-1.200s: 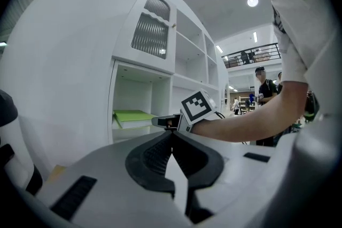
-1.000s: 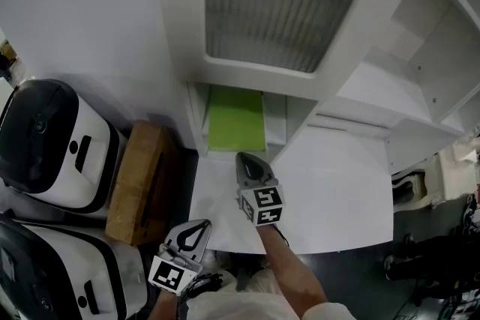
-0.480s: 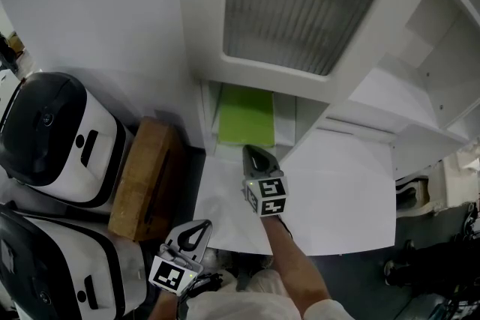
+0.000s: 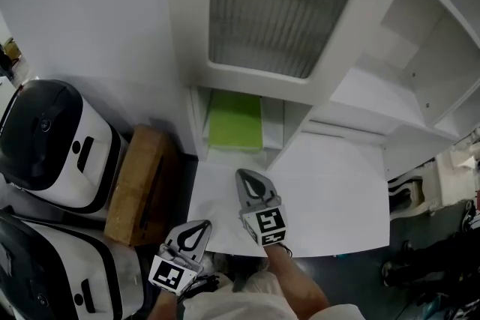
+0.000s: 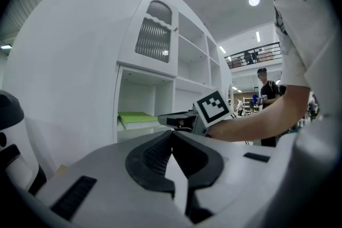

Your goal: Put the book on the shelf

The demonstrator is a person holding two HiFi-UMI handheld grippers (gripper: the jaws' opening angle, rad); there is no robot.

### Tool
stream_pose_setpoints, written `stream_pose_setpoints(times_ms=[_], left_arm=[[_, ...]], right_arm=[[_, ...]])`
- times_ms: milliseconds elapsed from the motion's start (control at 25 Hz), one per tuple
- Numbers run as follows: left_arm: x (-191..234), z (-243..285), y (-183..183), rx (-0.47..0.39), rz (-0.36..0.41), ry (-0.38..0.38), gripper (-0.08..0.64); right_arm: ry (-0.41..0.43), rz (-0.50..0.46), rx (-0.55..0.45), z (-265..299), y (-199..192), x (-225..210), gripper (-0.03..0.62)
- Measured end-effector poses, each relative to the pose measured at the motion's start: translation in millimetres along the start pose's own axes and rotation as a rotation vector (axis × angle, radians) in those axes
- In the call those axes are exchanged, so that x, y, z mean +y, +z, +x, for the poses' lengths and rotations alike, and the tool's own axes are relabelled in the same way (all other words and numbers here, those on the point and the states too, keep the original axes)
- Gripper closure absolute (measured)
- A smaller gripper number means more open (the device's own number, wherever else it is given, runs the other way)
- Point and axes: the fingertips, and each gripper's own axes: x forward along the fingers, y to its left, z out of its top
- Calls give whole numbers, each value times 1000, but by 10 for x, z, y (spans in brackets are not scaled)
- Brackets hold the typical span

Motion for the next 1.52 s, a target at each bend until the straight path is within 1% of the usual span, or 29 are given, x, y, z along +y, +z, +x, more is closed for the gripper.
stream_pose_setpoints(times_ms=[240, 360, 560, 680, 880, 1000, 1240, 1520], left_arm=[[-150, 76, 125, -25, 16, -33, 551], [-232, 115, 181, -36, 13, -51, 551], [-420, 178, 295, -55, 25, -93, 551], [-551, 210, 363, -64, 32, -122, 551], [-731, 232, 440, -72, 41, -158, 551], [-791, 253, 455, -73, 26, -164, 551], [-785, 232, 384, -40, 20, -167, 551], [-761, 230, 321, -16, 15, -174, 551]], right_arm=[[-7, -6, -76, -564, 182, 13, 580], [14, -10, -106, -825, 249, 81, 580], [47, -10, -125, -1190, 311, 249, 580], [50, -9, -131, -1361, 304, 277, 580], [51, 18, -140, -1513, 224, 347, 580], [43, 19, -135, -1574, 171, 365, 581], [69, 31, -125, -1608, 135, 467, 581], [71, 25, -113, -1617, 114, 469, 581]])
